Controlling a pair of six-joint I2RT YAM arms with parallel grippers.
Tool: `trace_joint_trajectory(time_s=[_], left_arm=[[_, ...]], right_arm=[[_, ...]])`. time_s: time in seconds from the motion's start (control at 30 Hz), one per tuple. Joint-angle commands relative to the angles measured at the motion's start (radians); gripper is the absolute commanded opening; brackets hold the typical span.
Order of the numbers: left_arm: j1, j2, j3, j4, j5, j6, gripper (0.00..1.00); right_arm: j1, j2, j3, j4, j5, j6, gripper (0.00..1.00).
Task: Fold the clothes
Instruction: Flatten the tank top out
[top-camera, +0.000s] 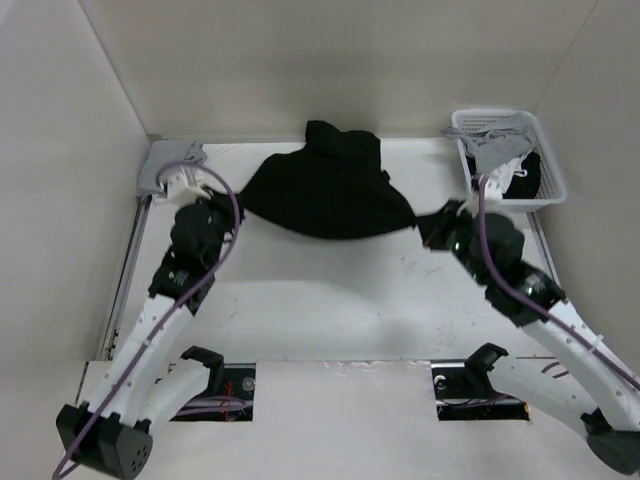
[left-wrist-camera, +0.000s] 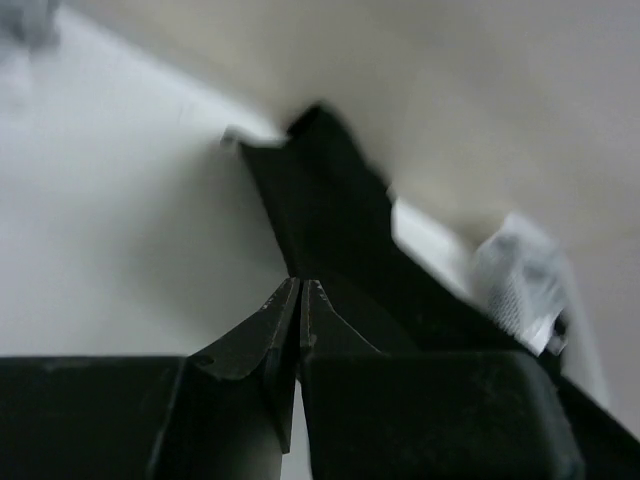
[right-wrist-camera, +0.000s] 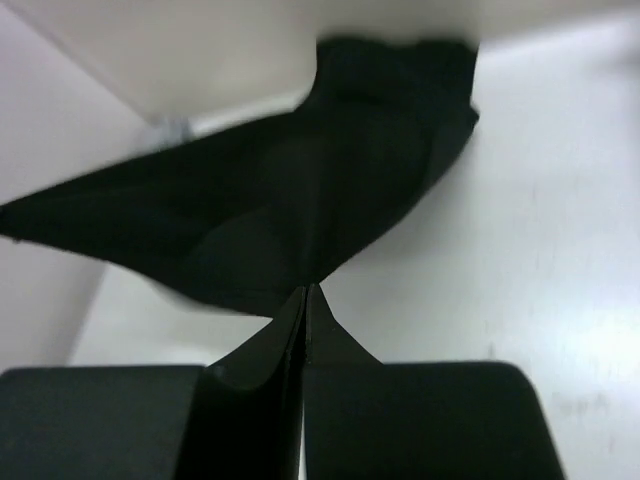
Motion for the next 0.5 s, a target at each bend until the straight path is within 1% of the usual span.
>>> trace_joint_trajectory(time_s=[0.0,0.07,0.13,0.23,0.3,0.33,0.4,0.47], left_arm=[[-0.044,-0.214,-0.232,-0.021,-0.068,0.001,0.02],[-0.067,-0.337,-0.349,-0.142,-0.073,-0.022,0.02],[-0.089,-0.449,-0.420,-0.271,-0.067,-0.074,0.01],[-0.133,-0.583,-0.458,-0.453,-0.063,-0.195,0.01],[-0.147,-0.653,-0.474,-0.538,-0.086,-0.284,0.00],[-0.150,-0.681,-0.483,-0.562,-0.091,-0.327,0.00],[-0.153,-0.701,-0.486,-0.572,-0.102,-0.361,0.00],[-0.153,-0.659,-0.472,-0.535,-0.103,-0.363,0.00]], right_arm=[[0.156,-0.220,-0.246,0.017,0.137,0.119,0.00],[0.268,-0.315,-0.380,-0.055,0.171,0.212,0.00],[0.364,-0.385,-0.477,-0.128,0.191,0.324,0.00],[0.502,-0.429,-0.576,-0.201,0.191,0.478,0.00],[0.620,-0.437,-0.629,-0.240,0.208,0.588,0.00],[0.673,-0.432,-0.646,-0.250,0.225,0.634,0.00],[0.760,-0.405,-0.660,-0.251,0.260,0.703,0.00],[0.799,-0.350,-0.640,-0.239,0.289,0.717,0.00]])
